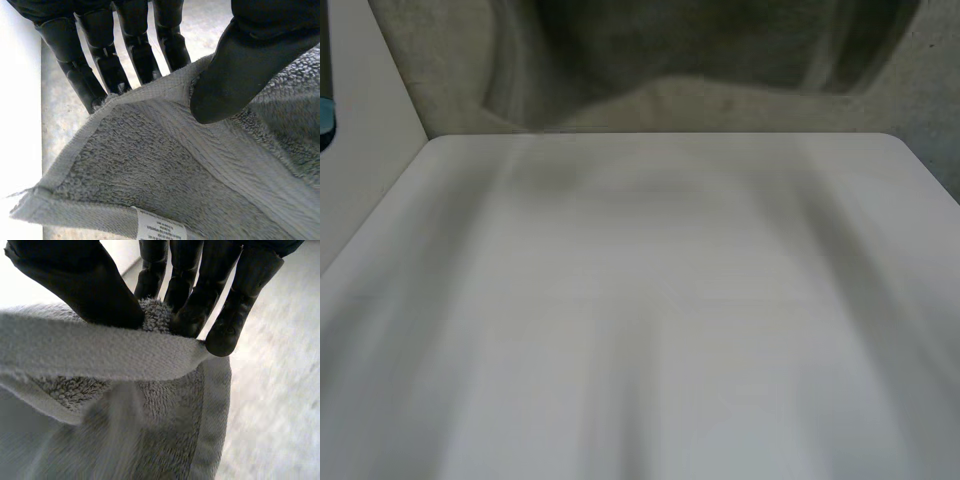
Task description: Fold the towel.
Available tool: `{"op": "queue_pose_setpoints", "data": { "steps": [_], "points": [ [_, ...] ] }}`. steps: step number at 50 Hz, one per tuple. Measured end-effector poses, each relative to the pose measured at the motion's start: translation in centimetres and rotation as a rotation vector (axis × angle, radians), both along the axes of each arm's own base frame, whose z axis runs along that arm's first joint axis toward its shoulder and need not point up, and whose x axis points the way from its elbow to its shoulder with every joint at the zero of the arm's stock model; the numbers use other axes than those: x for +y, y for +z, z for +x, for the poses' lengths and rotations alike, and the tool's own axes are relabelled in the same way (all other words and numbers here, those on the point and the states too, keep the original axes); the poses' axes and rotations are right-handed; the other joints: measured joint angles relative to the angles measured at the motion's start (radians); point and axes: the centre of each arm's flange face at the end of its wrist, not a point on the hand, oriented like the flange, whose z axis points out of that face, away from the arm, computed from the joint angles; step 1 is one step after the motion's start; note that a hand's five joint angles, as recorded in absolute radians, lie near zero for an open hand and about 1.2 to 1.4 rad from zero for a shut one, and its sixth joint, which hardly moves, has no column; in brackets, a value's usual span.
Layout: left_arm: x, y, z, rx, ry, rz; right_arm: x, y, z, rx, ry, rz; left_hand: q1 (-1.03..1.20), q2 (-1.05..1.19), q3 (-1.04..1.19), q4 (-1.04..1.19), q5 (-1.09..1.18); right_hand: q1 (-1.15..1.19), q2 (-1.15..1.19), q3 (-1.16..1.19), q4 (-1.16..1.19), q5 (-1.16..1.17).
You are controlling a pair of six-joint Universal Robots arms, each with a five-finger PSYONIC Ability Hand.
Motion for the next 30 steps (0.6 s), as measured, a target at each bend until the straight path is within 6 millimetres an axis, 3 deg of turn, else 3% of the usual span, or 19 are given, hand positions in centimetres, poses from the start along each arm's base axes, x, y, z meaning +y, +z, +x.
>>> {"op": "queue_pose_setpoints", "data": {
  "steps": [3,9,12,14,20,25,30],
  "points": [
    [-0.2,-1.3,0.0,-0.034,-0.013,0.048,-1.0,-1.8,0.3,0.074,0.032,0.108,0.000,0.000,0.000,0.000,0.001,0.000,0.000,0.000,0.003,0.000],
    [0.0,-9.0,-0.6,-0.172,-0.099,0.294,-1.8,-7.9,1.6,0.328,0.124,0.372,0.000,0.000,0.001,0.000,0.002,-0.004,0.000,-0.015,-0.018,-0.003],
    [1.3,-14.1,-0.3,-0.245,-0.146,0.449,-1.8,-11.8,2.0,0.463,0.146,0.492,0.000,0.001,0.002,0.000,0.002,-0.001,0.000,-0.013,-0.014,0.000],
    [2.1,-16.3,0.0,-0.275,-0.158,0.512,-1.6,-13.6,2.2,0.522,0.156,0.545,0.000,0.001,0.002,0.000,0.002,-0.001,0.000,-0.013,-0.014,0.000],
    [5.8,-24.3,2.0,-0.427,-0.156,0.727,-0.2,-21.6,2.8,0.737,0.216,0.768,0.000,0.001,0.002,0.000,0.002,-0.001,0.000,-0.013,-0.014,0.000],
    [8.2,-28.0,3.4,-0.536,-0.139,0.820,0.9,-25.3,2.6,0.814,0.223,0.871,0.000,0.001,0.002,0.000,0.002,-0.001,0.000,-0.013,-0.012,0.000],
    [9.5,-29.2,4.6,-0.592,-0.118,0.856,1.1,-26.0,2.1,0.825,0.178,0.892,0.000,0.001,0.002,0.000,0.002,-0.001,0.000,-0.013,-0.012,0.000]
  ]
}}
